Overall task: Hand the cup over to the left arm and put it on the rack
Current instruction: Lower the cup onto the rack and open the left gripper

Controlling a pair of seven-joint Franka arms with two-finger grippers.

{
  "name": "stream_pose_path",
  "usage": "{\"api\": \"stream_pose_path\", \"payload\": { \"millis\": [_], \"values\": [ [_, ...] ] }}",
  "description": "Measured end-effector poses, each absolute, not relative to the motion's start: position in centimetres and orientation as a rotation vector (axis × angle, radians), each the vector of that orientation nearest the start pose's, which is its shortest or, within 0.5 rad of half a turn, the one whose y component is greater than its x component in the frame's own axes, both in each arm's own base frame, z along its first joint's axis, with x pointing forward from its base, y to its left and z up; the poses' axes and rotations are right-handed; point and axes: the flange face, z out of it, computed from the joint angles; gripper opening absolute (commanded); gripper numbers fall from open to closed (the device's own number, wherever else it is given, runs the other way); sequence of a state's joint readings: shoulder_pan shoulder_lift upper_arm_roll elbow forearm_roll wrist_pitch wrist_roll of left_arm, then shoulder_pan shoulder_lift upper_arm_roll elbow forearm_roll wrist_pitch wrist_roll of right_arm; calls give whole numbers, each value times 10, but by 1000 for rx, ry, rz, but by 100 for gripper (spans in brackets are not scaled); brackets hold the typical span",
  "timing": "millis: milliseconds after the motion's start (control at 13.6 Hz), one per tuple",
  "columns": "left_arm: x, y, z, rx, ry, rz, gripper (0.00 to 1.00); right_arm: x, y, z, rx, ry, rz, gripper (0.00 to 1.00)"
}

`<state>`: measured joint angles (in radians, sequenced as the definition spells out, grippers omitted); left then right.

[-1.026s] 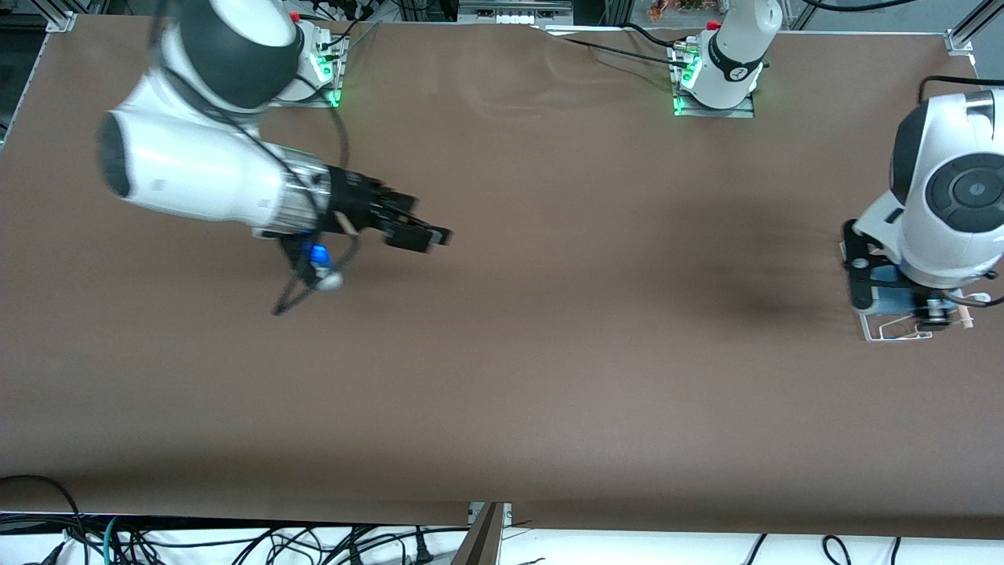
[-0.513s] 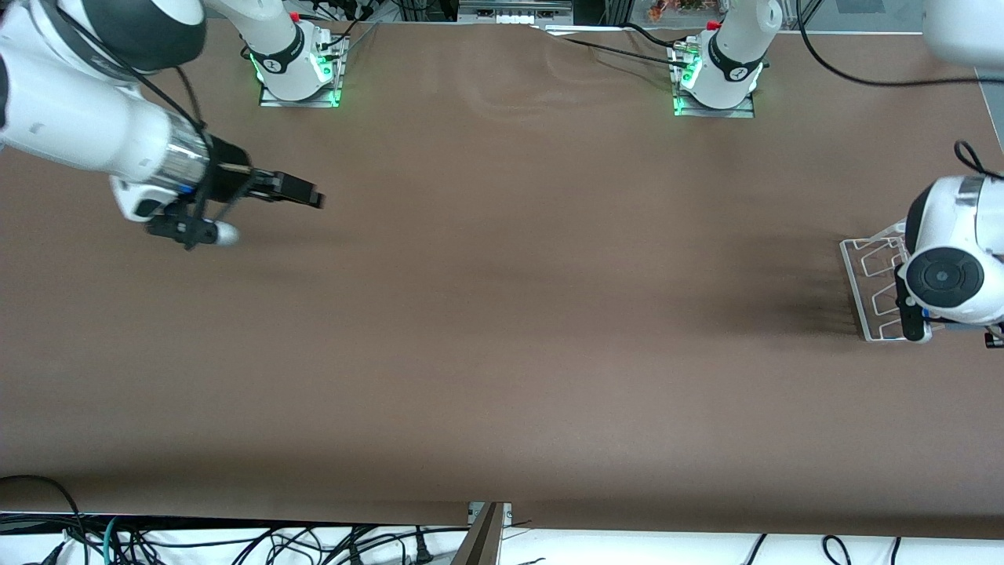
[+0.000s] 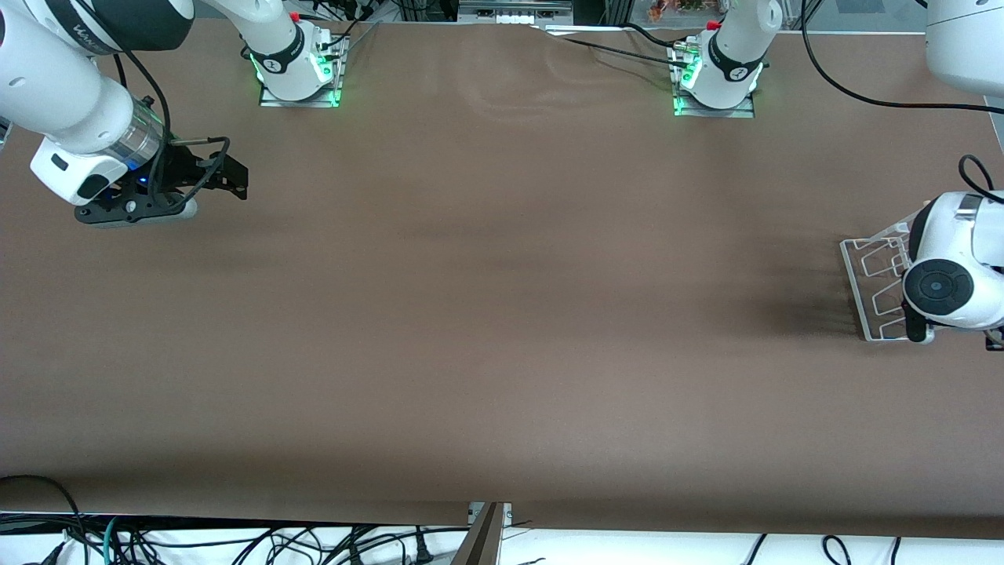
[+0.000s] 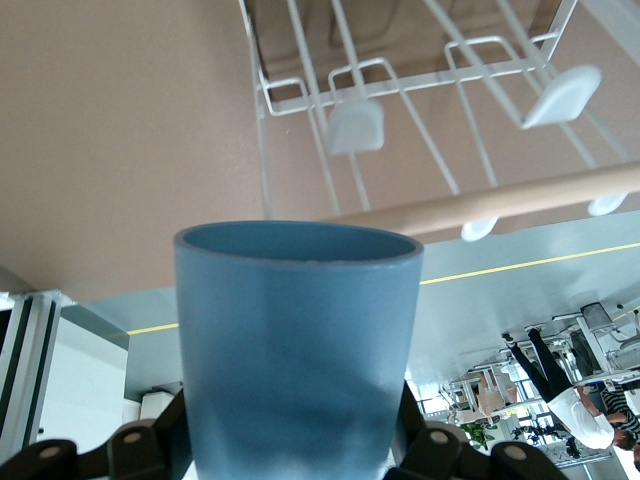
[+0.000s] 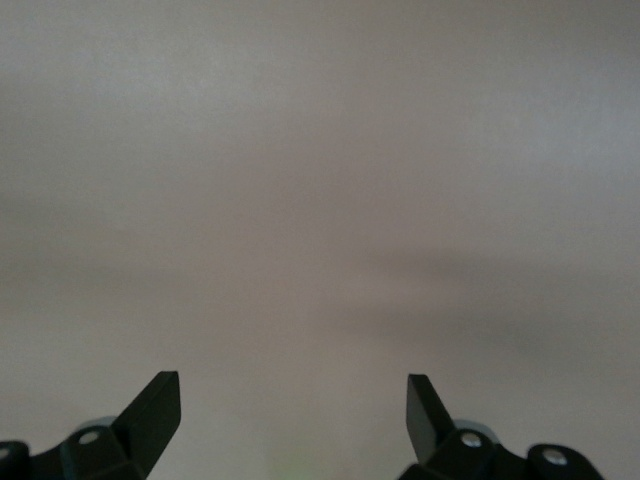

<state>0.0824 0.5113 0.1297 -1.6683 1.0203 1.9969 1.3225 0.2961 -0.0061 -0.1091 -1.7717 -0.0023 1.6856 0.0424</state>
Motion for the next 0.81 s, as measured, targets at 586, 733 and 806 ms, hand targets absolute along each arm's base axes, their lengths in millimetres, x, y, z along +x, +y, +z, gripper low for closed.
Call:
{"api": "stream_pose_path", "payload": {
  "millis": [586, 733, 806],
  "values": [
    [625, 169, 290, -1427, 1717, 1099, 0, 551, 95, 555, -3166, -260, 29, 100],
    [620, 160, 277, -1422, 1687, 1082, 0, 554, 95, 564, -3165, -259, -12, 100],
    [618, 155, 271, -1428, 1677, 1073, 0, 558, 96, 569, -3165, -259, -34, 100]
  ]
}}
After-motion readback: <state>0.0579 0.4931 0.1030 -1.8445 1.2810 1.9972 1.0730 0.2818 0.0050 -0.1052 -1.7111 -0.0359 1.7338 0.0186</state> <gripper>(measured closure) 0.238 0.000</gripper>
